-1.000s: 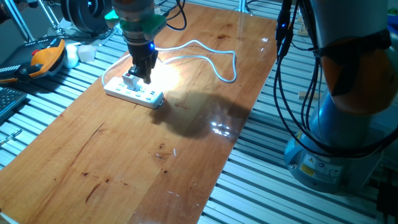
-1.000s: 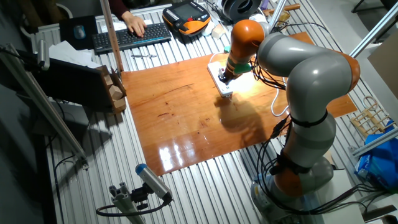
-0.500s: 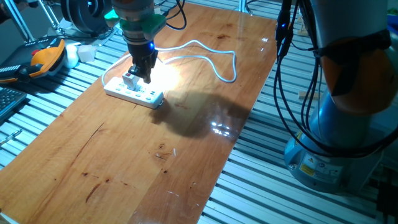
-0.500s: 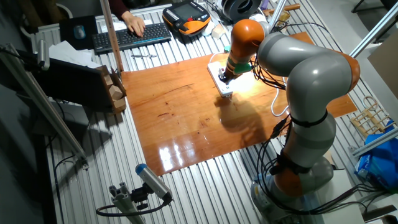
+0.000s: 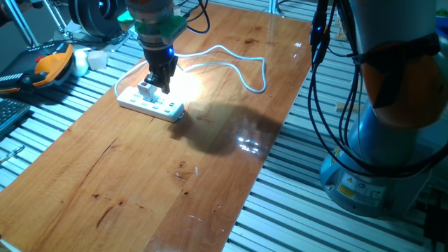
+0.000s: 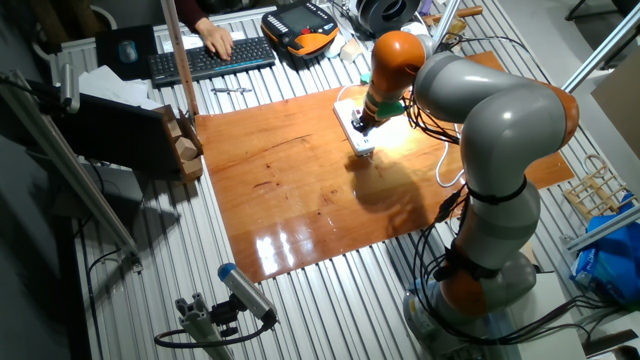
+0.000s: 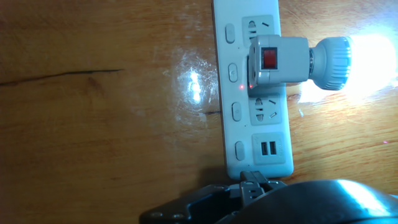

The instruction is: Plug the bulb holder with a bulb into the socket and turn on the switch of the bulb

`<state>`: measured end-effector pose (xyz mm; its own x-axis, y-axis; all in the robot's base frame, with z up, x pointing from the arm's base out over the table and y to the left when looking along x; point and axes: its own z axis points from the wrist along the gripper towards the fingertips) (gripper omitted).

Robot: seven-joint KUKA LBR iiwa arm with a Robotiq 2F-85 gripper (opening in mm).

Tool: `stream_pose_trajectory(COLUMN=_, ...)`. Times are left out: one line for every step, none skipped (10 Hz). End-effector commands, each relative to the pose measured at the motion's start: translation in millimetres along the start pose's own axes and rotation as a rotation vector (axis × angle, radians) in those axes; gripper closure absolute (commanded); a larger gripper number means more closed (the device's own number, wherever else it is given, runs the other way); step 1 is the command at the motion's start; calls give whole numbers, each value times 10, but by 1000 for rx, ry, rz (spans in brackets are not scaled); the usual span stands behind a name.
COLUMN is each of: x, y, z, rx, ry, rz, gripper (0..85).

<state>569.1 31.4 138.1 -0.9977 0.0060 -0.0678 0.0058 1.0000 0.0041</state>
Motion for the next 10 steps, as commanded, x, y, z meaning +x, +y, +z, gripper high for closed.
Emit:
stream_pose_trajectory(x=0, y=2, z=1, rx=-1, ry=0, rz=0, gripper=850)
stream_pose_trajectory(x=-1, y=1, z=2, rx=-1, ry=-2, rz=0, gripper=850)
stream_pose_trajectory(x=-1, y=-1, z=2, rx=-1, ry=-2, rz=-2, gripper=850)
stream_pose_trajectory(x=-1, y=0, z=2, rx=-3, ry=-2, rz=-3, gripper=850)
stream_pose_trajectory(x=-3, y=-1, z=0, rx=-1, ry=-2, rz=-3, gripper=850)
stream_pose_trajectory(x=-3, y=-2, z=-3, rx=-4, ry=0, rz=-3, gripper=850)
stream_pose_trajectory(x=-3, y=-1, z=-2, rx=-4, ry=0, rz=-3, gripper=850)
stream_pose_trajectory(x=-4, y=2, z=-6, rx=-4, ry=0, rz=-3, gripper=850)
stream_pose_trajectory(x=-11, y=4, z=-14, rx=0, ry=0, rz=-3, gripper=850)
stream_pose_trajectory(x=-27, y=-14, z=-22, rx=2, ry=0, rz=-6, gripper=850)
